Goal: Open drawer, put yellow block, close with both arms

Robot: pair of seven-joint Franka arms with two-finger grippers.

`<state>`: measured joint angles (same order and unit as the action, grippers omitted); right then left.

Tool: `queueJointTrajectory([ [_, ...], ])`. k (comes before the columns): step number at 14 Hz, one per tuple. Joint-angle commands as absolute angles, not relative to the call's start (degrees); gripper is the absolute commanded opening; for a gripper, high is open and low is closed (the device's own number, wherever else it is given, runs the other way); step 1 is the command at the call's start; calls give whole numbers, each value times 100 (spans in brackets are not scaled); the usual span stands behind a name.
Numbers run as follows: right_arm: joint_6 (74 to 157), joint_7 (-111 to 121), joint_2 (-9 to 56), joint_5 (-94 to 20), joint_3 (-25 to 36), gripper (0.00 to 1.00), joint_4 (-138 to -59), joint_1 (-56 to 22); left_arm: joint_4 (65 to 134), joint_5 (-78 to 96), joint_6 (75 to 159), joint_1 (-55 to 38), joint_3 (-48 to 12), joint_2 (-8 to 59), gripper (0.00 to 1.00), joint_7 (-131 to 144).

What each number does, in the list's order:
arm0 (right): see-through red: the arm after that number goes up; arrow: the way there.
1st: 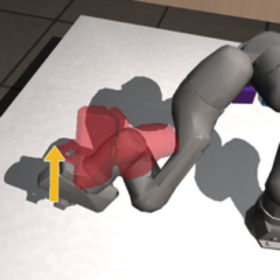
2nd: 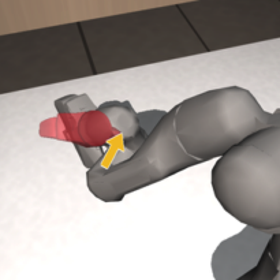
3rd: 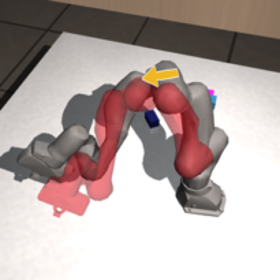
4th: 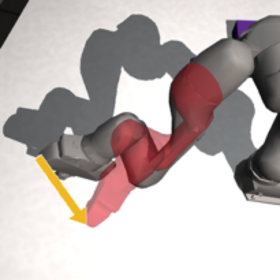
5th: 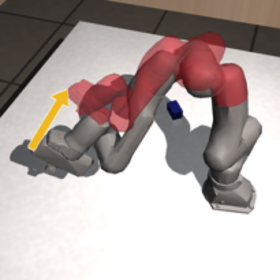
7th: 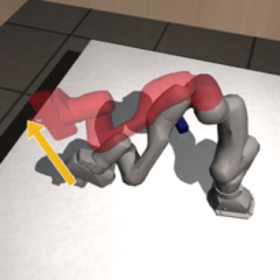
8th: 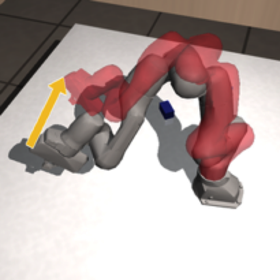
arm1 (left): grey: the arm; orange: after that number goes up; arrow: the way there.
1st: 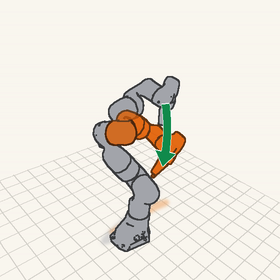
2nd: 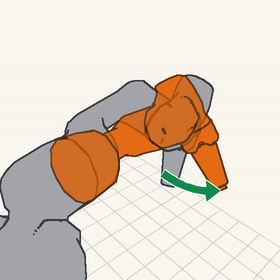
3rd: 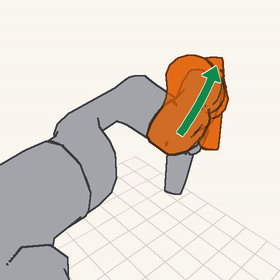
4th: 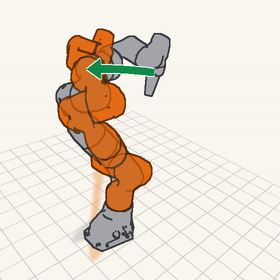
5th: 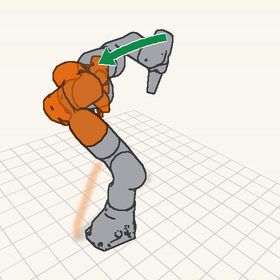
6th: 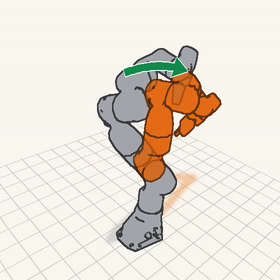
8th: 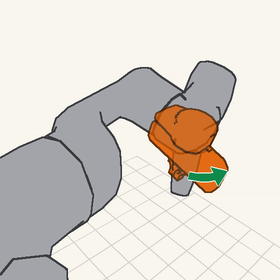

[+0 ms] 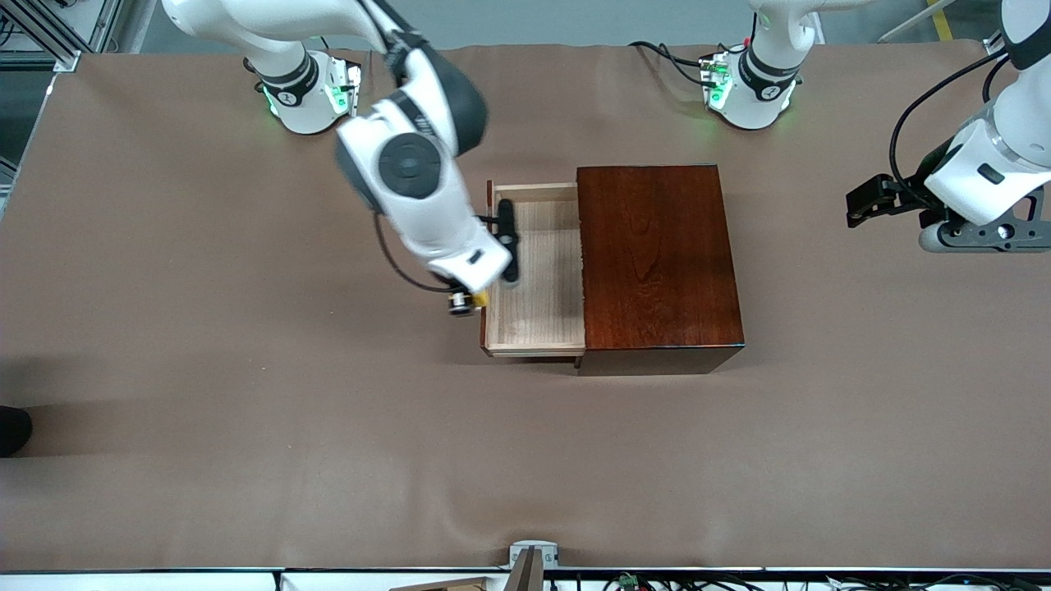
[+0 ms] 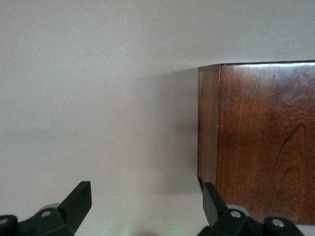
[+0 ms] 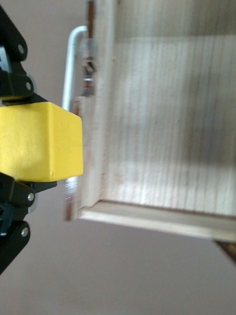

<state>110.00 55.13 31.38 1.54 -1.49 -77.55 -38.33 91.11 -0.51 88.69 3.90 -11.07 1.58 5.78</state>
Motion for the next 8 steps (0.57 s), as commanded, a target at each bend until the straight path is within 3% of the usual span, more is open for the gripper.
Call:
queueJointTrajectory([
  [1, 10925, 4863, 3541, 675, -79, 0, -7356, -4253, 9246, -44, 9026, 404, -1116, 26, 100, 685],
  [8, 11714, 4228, 4121, 826, -62, 0, -7365, -4736, 9211, -53, 9105, 413, -1116, 114, 100, 721],
])
